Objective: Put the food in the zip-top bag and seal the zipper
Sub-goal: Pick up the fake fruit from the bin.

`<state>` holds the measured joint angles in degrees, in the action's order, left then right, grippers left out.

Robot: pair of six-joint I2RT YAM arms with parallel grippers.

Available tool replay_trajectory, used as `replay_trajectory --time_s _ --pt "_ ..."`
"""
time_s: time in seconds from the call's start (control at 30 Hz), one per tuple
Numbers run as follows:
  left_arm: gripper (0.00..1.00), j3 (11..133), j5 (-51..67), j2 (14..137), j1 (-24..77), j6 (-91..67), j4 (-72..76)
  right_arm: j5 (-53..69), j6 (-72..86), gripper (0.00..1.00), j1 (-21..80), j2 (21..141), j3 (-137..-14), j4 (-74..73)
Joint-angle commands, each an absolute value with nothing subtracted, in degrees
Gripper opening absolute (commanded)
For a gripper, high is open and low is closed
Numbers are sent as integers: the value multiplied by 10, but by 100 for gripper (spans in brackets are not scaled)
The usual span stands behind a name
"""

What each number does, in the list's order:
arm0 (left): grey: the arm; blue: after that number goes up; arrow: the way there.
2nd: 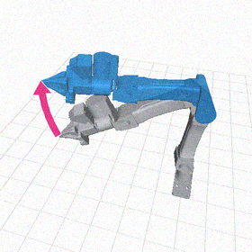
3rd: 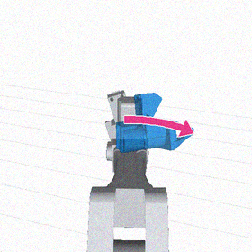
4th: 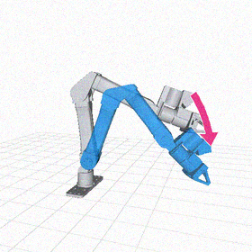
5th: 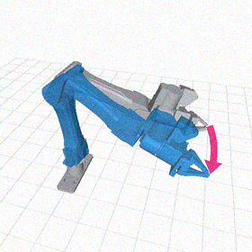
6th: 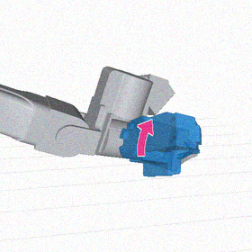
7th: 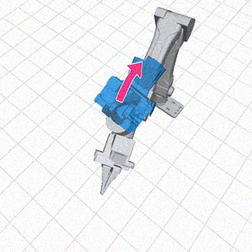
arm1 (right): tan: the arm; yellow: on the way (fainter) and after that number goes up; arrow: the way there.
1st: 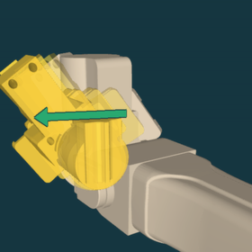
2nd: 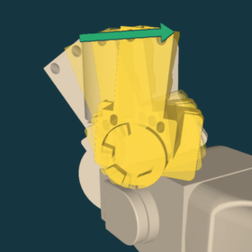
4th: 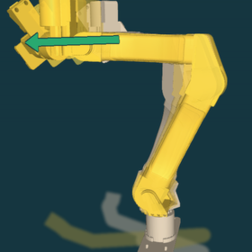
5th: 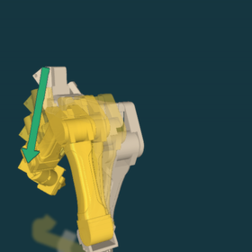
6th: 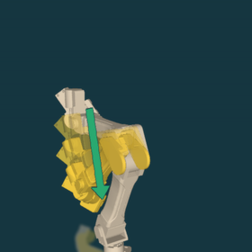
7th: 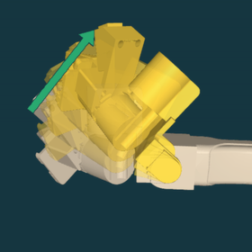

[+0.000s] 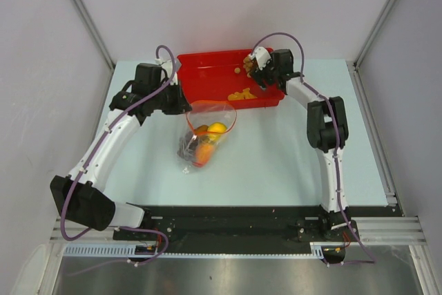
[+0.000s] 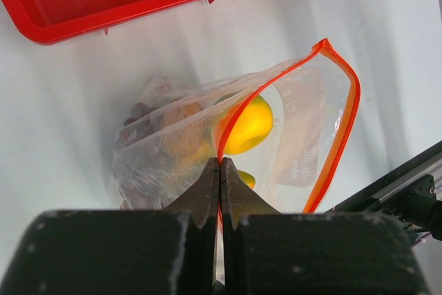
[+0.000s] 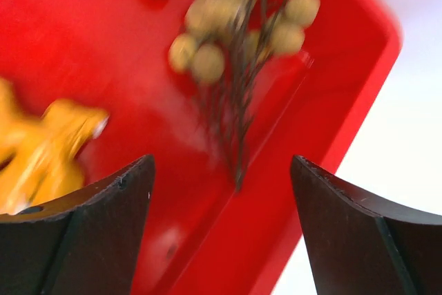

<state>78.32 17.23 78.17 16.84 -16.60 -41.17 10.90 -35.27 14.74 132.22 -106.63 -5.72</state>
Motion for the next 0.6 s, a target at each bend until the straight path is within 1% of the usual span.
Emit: replay_trajectory --time_s 0.0,0.17,0.33,0.43,0.53,0.57 --pt "0 780 190 758 158 -178 -388 74 -388 81 158 1372 -1170 12" --pt "0 779 193 758 150 -175 -390 67 -412 74 166 1444 -1237 16" --pt "0 775 199 762 147 -177 -388 67 -427 73 175 1477 -1262 11" --pt "0 772 205 765 145 -178 -386 66 -430 68 175 1487 -1267 10" --pt "0 771 207 765 144 -178 -384 65 -431 53 172 1489 -1265 11" --pt "0 771 207 765 143 -178 -384 64 -428 40 171 1484 -1264 15"
